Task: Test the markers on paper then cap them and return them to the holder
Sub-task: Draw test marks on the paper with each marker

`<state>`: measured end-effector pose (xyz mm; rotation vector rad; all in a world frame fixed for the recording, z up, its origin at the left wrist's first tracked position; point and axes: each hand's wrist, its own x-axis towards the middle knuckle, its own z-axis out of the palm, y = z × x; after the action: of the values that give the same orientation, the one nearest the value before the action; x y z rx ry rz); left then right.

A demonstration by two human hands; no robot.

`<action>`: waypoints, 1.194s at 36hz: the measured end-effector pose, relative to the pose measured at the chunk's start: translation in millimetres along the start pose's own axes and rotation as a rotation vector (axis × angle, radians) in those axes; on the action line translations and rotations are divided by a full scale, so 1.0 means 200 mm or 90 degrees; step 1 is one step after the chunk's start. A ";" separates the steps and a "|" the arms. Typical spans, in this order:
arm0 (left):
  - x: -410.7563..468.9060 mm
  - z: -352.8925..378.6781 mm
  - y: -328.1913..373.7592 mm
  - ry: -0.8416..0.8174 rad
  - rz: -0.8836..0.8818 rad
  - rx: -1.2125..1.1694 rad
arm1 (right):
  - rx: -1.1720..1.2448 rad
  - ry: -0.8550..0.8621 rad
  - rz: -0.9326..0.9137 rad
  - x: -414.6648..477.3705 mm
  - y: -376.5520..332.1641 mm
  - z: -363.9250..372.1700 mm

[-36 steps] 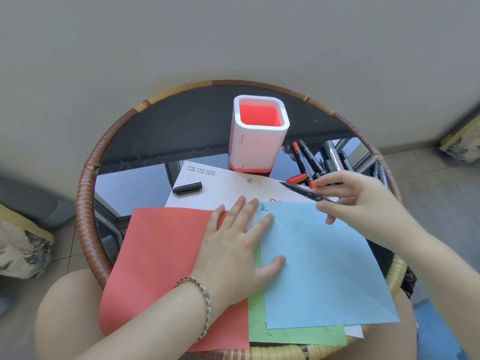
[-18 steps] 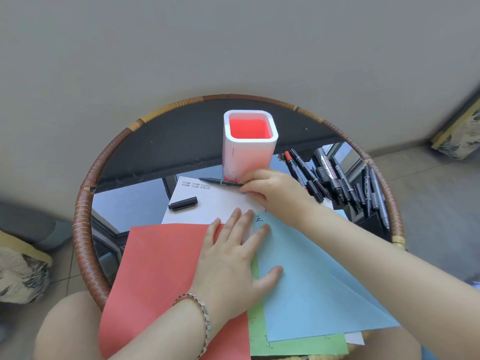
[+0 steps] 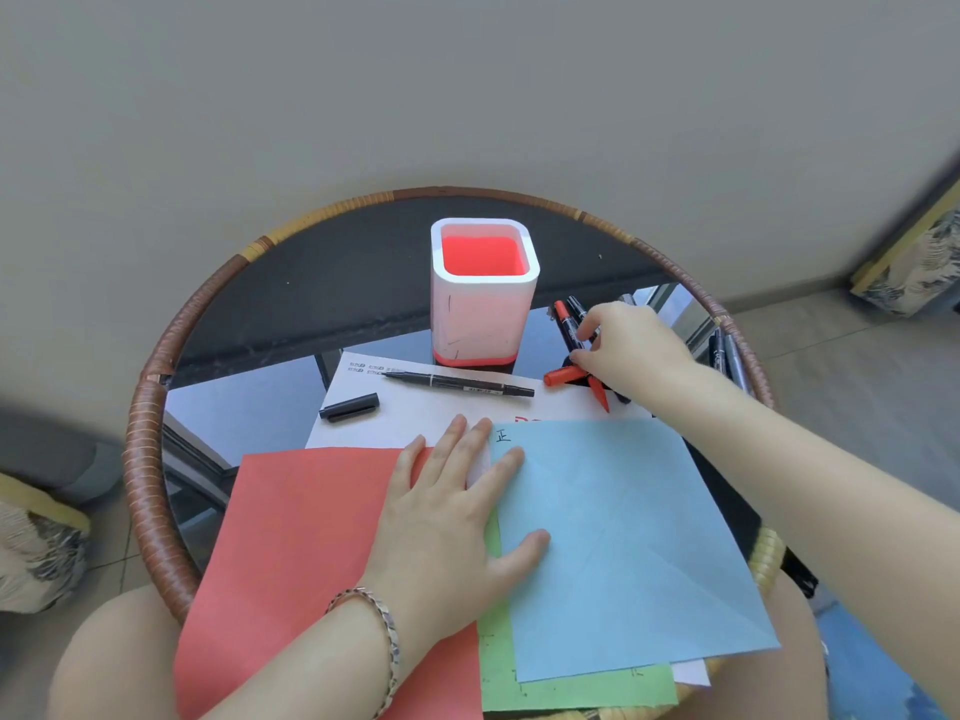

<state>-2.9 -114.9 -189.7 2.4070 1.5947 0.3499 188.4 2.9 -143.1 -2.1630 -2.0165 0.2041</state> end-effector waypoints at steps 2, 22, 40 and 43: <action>0.00 0.00 0.00 0.000 0.000 0.003 | 0.002 -0.006 0.028 0.01 -0.02 0.01; 0.00 0.01 0.00 -0.003 -0.003 0.001 | 0.788 0.114 0.060 -0.39 0.03 -0.10; 0.00 0.00 0.00 -0.010 -0.003 -0.016 | 0.661 0.230 0.117 -0.36 -0.19 0.25; 0.00 0.00 0.00 -0.010 -0.005 -0.014 | 0.660 0.255 0.129 -0.36 -0.18 0.27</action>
<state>-2.4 -114.8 -189.1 2.3805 1.5839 0.3439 135.7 -64.3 -188.1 -1.5324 -1.0692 0.6167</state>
